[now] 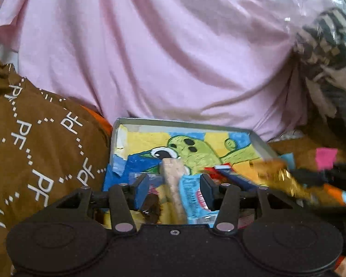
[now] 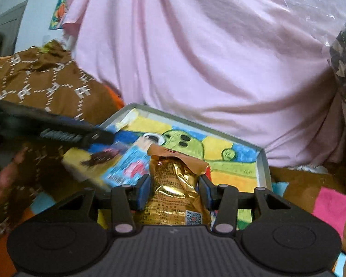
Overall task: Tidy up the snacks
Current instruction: 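Lower both packs into the tray and open both tools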
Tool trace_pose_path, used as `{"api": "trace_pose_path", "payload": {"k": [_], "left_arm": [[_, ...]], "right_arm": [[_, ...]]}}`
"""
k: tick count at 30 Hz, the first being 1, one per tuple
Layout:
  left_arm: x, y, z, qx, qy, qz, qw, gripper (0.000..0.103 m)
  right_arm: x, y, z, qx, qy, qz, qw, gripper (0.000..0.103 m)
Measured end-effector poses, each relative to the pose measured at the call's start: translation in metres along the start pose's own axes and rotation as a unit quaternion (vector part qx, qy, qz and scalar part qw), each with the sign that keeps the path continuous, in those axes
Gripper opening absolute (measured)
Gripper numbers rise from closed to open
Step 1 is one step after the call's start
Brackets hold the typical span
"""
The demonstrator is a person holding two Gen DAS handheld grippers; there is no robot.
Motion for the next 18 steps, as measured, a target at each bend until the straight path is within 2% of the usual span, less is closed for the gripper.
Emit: {"api": "trace_pose_path", "payload": {"k": [2,4,6,8,11,15,18], "left_arm": [[-0.001,0.004,-0.002,0.005,0.008,0.001,1.0000,0.052],[-0.003,0.008,-0.002,0.007,0.011,0.010,0.9999,0.057],[-0.004,0.011,-0.002,0.011,0.012,0.011,0.9998,0.061],[-0.006,0.011,-0.001,0.015,0.015,0.008,0.9997,0.063],[-0.007,0.012,0.000,0.017,0.018,0.012,0.9996,0.072],[-0.009,0.008,0.006,0.009,0.013,0.005,0.9999,0.088],[-0.014,0.005,0.017,0.000,0.009,0.000,1.0000,0.094]], "right_arm": [[0.005,-0.001,-0.017,-0.004,0.004,-0.011,1.000,0.050],[0.008,-0.001,-0.037,0.000,0.013,-0.021,1.000,0.053],[0.007,-0.001,-0.055,0.018,0.039,-0.036,0.998,0.053],[0.005,-0.003,-0.064,0.023,0.050,-0.056,0.997,0.062],[0.001,-0.009,-0.062,0.017,0.043,-0.080,0.996,0.084],[-0.004,-0.017,-0.046,0.021,0.023,-0.088,0.996,0.089],[-0.007,-0.024,-0.033,0.013,0.011,-0.094,0.995,0.093]]}}
Point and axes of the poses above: each gripper's, at about its wrist camera, not at the fingertips, and z roughly against the way its jaws point, y to its left, x to its top, the point moved 4 cm from there along -z, roughly the way its jaws point, and after that the axes turned 8 degrees about -x, right-handed, at the moved point
